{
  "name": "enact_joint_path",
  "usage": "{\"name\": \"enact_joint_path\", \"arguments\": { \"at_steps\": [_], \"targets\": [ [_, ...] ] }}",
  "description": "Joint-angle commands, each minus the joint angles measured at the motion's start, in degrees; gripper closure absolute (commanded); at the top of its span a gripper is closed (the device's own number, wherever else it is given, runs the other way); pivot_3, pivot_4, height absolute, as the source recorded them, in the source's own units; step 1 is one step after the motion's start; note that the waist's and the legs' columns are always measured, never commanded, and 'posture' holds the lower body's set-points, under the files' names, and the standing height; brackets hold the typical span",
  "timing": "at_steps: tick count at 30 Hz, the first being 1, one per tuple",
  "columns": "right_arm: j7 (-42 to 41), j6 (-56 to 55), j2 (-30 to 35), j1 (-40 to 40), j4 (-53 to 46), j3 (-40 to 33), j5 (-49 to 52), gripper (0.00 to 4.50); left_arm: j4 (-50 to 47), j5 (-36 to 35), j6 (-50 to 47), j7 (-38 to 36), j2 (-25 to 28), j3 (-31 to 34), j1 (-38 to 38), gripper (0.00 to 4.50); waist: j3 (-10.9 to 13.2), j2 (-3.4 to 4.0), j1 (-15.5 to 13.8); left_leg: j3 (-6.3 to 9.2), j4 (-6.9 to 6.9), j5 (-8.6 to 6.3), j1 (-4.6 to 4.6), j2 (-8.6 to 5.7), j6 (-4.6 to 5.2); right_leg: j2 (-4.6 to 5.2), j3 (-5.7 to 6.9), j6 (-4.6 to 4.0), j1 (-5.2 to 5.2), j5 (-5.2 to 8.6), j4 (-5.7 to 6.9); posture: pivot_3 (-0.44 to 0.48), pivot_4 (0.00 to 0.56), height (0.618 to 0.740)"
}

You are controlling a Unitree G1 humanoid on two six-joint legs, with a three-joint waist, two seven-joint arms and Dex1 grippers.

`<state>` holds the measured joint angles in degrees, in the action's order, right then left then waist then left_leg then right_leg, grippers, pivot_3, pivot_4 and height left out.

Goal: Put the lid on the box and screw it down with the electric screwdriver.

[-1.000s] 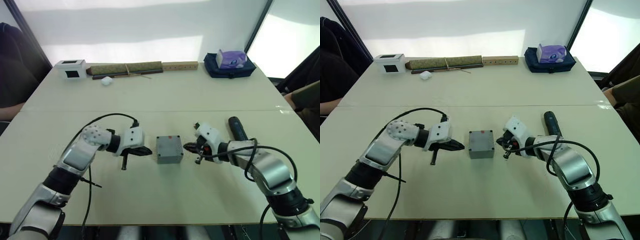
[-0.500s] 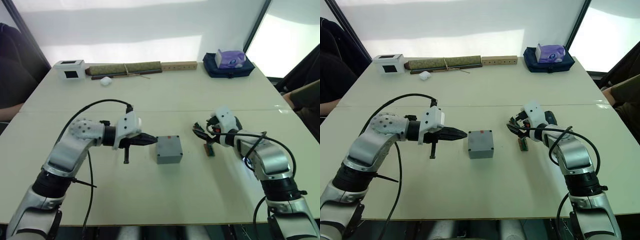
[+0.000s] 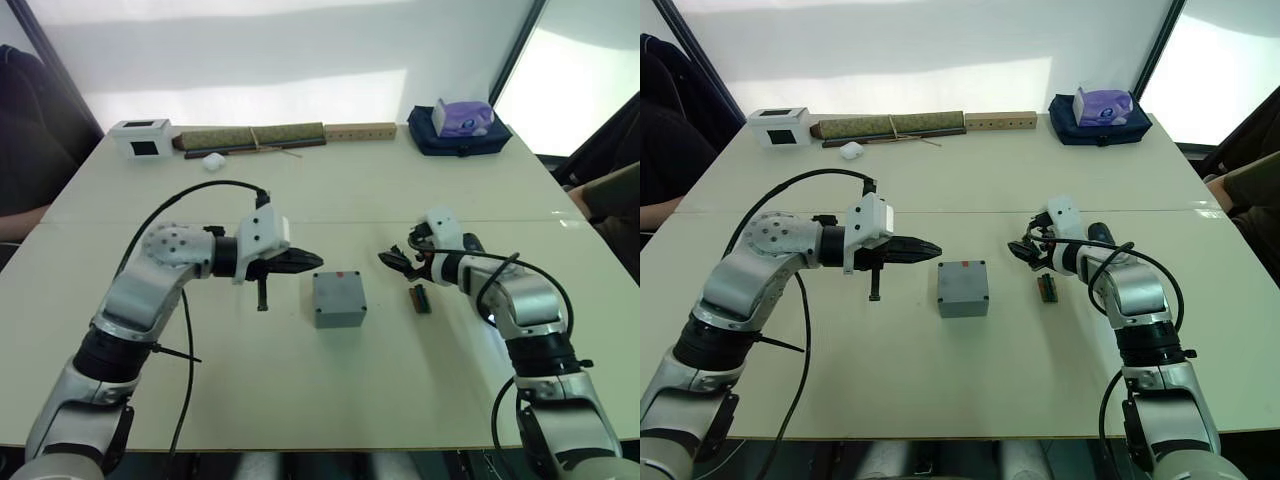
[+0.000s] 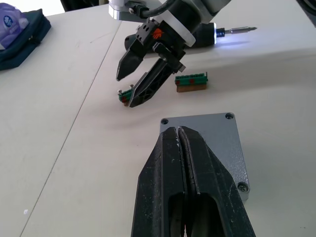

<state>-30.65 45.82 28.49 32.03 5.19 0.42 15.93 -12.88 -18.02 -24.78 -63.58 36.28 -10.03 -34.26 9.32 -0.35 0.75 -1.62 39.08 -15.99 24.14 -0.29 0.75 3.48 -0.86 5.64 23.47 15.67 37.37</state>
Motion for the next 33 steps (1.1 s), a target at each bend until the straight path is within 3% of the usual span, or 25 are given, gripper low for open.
{"name": "enact_joint_path", "arguments": {
  "at_steps": [1, 6, 9, 16, 18, 33],
  "targets": [
    [-0.08, -0.67, 0.22, 0.93, -0.92, -1.86, 0.42, 0.13, -0.45, -1.12, -0.47, 0.49, -0.3, 1.0, -0.99, 4.5, 0.0, 0.0, 0.01, 0.0, 0.0, 0.0, 0.0, 0.0, 0.0, 0.0, 0.0, 0.0, 0.0, 0.0, 0.0, 0.0, 0.15, 0.74],
    [-0.27, -0.48, 0.39, 0.39, -1.26, -2.11, 0.5, 0.13, -0.52, -1.16, -0.79, 0.57, -0.52, 1.03, -1.04, 4.5, 0.0, 0.0, 0.02, 0.0, 0.0, 0.0, 0.0, 0.0, 0.0, 0.0, 0.0, 0.0, 0.0, 0.0, 0.0, 0.0, 0.15, 0.74],
    [-0.18, -0.2, 0.38, 0.15, -1.24, -2.12, 0.33, 0.82, -0.35, -0.93, -0.66, 0.54, -0.58, 0.83, -1.04, 4.5, 0.0, 0.0, 0.01, 0.0, 0.0, 0.0, 0.0, 0.0, 0.0, 0.0, -0.01, 0.0, 0.0, 0.0, 0.0, 0.0, 0.15, 0.74],
    [-0.11, 0.9, 0.74, -0.29, -0.9, -1.29, -0.43, 3.46, -0.36, -0.62, -0.41, 0.4, -0.53, 0.58, -1.0, 4.5, 0.0, 0.0, 0.0, 0.0, 0.0, 0.0, 0.0, 0.0, 0.0, 0.01, -0.02, 0.0, 0.0, 0.0, 0.0, 0.0, 0.15, 0.74],
    [-0.05, 1.22, 0.65, -0.25, -0.87, -1.39, -0.39, 4.43, -0.36, -0.58, -0.39, 0.41, -0.52, 0.56, -1.01, 4.5, 0.0, 0.0, 0.02, 0.0, 0.0, 0.0, 0.0, 0.0, 0.0, 0.01, -0.02, 0.0, 0.0, 0.0, 0.0, 0.0, 0.15, 0.74],
    [-1.36, 6.5, 3.06, 1.67, -10.05, -3.95, 2.77, 4.47, -1.44, -0.6, -0.97, 0.68, 0.4, 0.91, 0.65, 4.5, 0.01, 0.01, -0.02, 0.0, 0.0, 0.0, 0.0, 0.0, 0.0, 0.03, -0.02, 0.0, 0.0, 0.0, -0.01, 0.0, 0.15, 0.74]
  ]
}}
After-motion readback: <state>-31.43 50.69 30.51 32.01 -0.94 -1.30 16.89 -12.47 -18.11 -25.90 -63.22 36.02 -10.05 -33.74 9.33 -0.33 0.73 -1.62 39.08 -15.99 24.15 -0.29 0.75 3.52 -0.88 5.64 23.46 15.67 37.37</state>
